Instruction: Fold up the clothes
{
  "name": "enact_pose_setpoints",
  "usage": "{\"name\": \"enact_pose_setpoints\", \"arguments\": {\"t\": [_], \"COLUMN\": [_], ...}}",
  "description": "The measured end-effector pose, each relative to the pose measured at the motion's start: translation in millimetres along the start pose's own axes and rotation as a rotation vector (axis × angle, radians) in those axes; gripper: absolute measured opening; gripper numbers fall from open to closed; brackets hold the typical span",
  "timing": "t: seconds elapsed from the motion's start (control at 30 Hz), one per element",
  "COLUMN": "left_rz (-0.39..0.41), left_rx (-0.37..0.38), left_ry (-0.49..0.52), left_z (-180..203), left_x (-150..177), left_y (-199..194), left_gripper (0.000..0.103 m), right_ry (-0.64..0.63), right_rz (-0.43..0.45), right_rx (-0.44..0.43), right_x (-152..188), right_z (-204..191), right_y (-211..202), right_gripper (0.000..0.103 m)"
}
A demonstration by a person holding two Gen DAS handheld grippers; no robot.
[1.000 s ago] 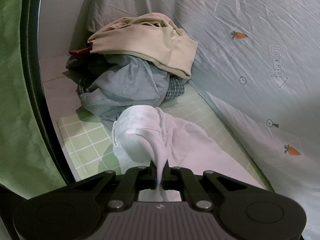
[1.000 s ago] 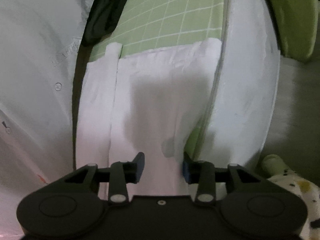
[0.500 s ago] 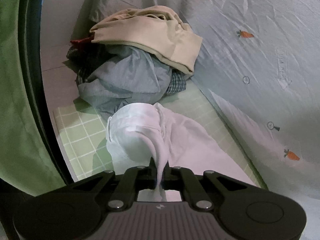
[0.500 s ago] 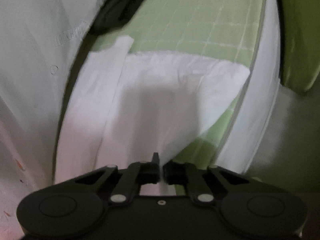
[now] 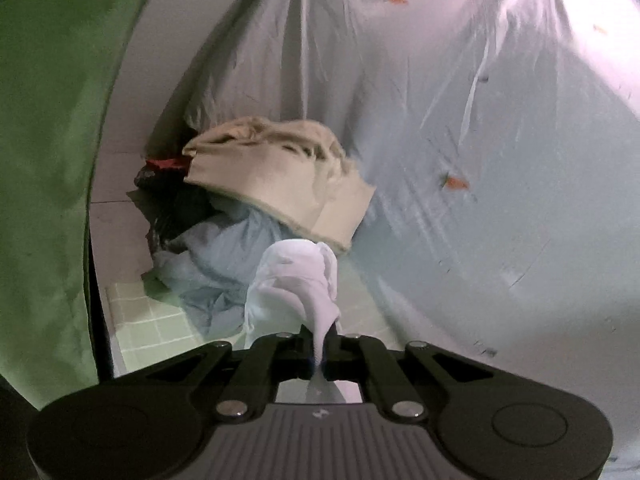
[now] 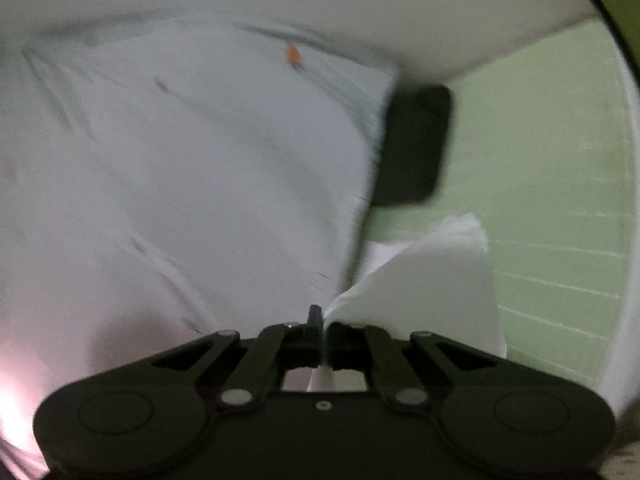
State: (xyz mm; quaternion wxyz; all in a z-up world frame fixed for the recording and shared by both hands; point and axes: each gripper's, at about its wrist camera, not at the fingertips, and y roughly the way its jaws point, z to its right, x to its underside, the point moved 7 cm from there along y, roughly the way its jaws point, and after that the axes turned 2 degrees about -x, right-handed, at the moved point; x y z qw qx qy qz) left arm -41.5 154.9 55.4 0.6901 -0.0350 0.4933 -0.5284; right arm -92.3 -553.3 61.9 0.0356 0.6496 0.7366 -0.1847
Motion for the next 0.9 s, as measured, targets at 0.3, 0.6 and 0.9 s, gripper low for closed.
{"name": "enact_pose_setpoints", "arguments": {"t": [0.3, 0.6, 0.9], "left_rz": [-0.069, 0.010, -0.062], "left_rx": [-0.069, 0.025, -0.045], "left_ry": [-0.018, 0.108, 0.234], "left_z": [0.9, 72.8, 122.2], "left_x": [29.1, 18.2, 73.6], "left_y": [43.1, 130.5, 209.3], "left_gripper": [0.003, 0.004, 0.066], "right_ry": [-0.154, -0.425, -0.589], "right_rz": [-0.018, -0.124, -0.175], "right_rx": [0.119, 0.102, 0.330], "right_x": [4.4, 15.6, 49.7], "right_z": [-3.1, -43.2, 0.4], "right_y": [46.8, 242.0, 346.8], "right_gripper": [0.002, 0.004, 0.098]}}
